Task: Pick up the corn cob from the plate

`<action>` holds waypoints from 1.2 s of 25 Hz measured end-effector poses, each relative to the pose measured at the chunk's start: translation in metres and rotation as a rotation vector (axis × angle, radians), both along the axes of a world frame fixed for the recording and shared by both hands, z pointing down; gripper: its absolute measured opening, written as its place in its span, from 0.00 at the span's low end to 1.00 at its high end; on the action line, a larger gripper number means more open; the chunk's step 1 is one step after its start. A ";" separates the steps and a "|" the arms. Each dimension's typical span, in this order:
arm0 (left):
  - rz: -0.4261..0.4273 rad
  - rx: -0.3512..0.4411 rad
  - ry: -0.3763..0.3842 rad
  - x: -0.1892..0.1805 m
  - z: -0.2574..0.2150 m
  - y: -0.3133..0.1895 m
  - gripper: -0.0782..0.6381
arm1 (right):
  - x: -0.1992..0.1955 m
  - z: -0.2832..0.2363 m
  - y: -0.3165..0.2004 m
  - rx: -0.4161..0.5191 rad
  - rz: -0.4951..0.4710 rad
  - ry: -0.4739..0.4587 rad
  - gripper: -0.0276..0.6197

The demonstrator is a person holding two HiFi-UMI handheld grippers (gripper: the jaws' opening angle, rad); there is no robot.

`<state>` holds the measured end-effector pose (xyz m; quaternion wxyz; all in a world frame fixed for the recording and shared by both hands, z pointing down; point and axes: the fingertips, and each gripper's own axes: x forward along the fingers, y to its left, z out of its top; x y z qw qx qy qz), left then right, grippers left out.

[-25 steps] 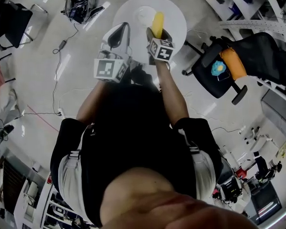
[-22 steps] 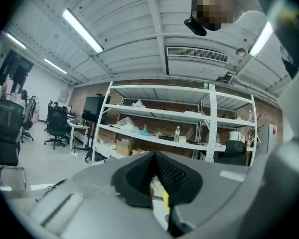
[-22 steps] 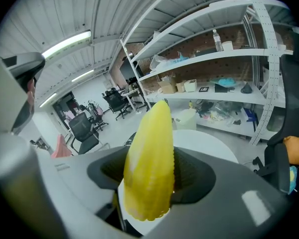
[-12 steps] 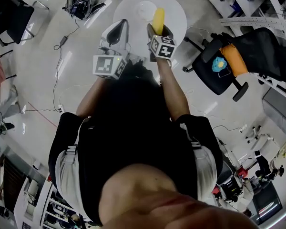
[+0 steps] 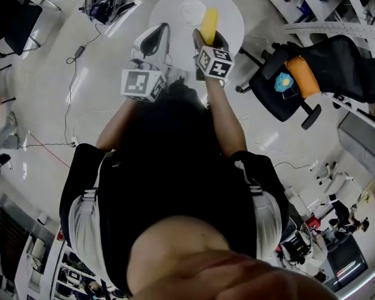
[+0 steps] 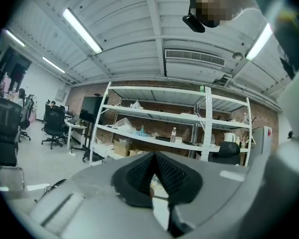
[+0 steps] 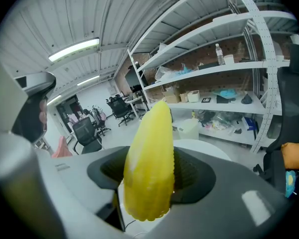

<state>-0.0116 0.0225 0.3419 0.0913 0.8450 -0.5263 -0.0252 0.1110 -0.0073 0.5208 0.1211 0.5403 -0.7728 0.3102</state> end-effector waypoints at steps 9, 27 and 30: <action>0.032 0.024 0.021 -0.019 -0.009 0.029 0.12 | -0.017 -0.038 0.034 0.077 0.014 0.024 0.45; 0.115 0.026 0.056 -0.059 -0.016 0.095 0.12 | -0.049 -0.127 0.126 0.263 0.106 0.017 0.45; 0.122 0.030 0.059 -0.056 -0.017 0.106 0.12 | -0.048 -0.138 0.142 0.287 0.097 0.024 0.45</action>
